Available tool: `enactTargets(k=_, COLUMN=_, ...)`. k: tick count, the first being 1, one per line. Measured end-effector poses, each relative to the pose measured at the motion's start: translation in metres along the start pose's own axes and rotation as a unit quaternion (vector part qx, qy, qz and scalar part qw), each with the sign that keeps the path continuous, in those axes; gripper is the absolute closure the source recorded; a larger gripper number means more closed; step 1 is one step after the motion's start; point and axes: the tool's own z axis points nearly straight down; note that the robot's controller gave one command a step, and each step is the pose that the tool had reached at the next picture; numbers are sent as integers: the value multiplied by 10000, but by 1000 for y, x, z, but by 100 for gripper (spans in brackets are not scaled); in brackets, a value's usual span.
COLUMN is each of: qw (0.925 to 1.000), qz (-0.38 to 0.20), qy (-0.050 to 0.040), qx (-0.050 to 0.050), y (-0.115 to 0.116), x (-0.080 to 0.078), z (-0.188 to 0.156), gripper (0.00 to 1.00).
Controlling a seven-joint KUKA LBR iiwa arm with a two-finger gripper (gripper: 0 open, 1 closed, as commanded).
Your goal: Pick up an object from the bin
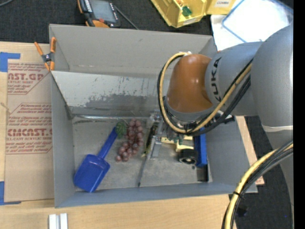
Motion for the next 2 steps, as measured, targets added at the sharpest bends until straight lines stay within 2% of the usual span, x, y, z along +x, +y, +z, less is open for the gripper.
enactTargets(k=1, qw=9997, qz=-259, qy=-15, qx=31, y=1, x=33, z=40, gripper=0)
enactTargets(k=2, qw=9988, qz=-490, qy=-53, qx=-7, y=-16, x=2, z=36, gripper=100)
